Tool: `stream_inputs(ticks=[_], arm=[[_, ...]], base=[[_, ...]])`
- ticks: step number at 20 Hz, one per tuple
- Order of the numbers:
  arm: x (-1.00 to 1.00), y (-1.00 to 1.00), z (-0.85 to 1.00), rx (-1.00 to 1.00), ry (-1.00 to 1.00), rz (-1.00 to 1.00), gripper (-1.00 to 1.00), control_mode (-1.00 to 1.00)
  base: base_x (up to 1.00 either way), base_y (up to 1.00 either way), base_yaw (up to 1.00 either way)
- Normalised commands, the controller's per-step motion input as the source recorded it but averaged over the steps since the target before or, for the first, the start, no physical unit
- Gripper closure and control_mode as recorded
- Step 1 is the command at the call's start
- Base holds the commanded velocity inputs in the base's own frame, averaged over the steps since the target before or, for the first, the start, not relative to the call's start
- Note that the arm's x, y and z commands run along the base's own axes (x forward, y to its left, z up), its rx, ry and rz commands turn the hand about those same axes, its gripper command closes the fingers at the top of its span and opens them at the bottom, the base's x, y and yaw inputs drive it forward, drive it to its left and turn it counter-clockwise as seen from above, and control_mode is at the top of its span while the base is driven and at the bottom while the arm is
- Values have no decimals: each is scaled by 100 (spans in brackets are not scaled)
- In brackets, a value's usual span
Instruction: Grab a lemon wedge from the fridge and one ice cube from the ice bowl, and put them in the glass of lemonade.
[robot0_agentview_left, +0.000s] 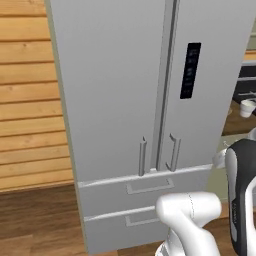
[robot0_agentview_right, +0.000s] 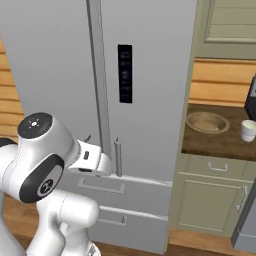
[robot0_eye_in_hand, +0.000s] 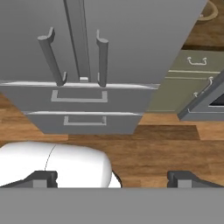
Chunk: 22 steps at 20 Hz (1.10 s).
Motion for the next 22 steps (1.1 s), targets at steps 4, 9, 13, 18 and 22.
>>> stream_inputs(ticks=[4, 9, 13, 18, 22], arm=[[0, 0, 0, 0, 0, 0, -100, 100], [0, 0, 0, 0, 0, 0, -100, 100], [0, 0, 0, 0, 0, 0, -100, 100], [0, 0, 0, 0, 0, 0, -100, 100], [0, 0, 0, 0, 0, 0, -100, 100]], base=[[-58, 18, 0], [-64, 20, 10], [-56, 52, 22], [-56, 26, 16], [-9, 2, 2]])
